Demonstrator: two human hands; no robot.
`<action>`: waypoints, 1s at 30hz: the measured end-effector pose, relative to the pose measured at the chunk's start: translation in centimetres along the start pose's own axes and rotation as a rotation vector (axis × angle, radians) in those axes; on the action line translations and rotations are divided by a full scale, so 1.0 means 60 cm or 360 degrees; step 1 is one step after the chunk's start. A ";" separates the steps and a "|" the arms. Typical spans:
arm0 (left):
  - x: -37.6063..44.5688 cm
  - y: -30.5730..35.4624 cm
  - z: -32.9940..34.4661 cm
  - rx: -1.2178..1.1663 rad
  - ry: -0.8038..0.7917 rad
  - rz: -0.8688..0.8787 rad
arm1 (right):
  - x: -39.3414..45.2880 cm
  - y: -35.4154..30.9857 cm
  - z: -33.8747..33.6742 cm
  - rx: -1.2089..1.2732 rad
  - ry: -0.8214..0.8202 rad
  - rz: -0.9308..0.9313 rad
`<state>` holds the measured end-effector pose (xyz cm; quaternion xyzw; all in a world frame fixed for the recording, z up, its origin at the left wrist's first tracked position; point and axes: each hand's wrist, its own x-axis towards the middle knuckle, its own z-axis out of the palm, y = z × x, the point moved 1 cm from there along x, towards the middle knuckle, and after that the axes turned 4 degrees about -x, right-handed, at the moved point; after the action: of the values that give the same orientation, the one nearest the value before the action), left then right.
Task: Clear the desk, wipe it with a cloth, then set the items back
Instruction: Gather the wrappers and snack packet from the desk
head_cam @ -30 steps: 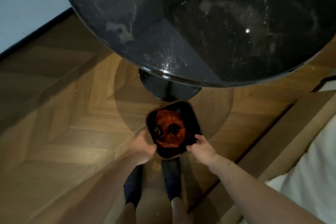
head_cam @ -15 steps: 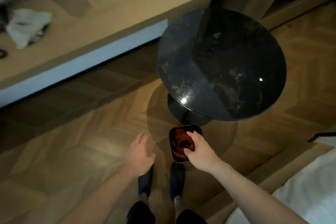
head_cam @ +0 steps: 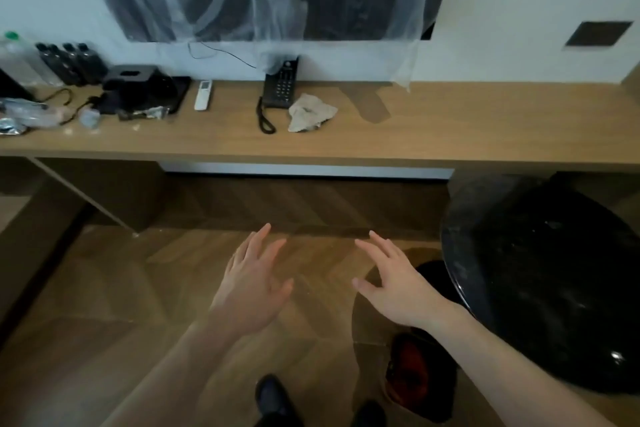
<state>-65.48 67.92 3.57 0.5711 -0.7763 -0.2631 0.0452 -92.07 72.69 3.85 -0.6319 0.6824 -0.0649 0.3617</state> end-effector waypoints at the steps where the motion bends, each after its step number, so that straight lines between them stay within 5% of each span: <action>1: -0.007 -0.014 -0.024 0.0004 0.0039 -0.0026 | 0.013 -0.032 -0.005 -0.0044 0.0004 -0.0044; 12: -0.026 -0.201 -0.253 0.0028 0.0293 -0.0144 | 0.132 -0.337 -0.021 -0.0276 0.0050 -0.0361; 30: 0.070 -0.539 -0.466 0.0257 0.0461 -0.0533 | 0.443 -0.639 0.009 -0.0686 -0.0055 -0.0598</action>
<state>-28.64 47.34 11.69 0.7255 -0.6746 -0.1192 0.0660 -58.91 41.30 13.43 -0.8106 0.5451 0.0265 0.2123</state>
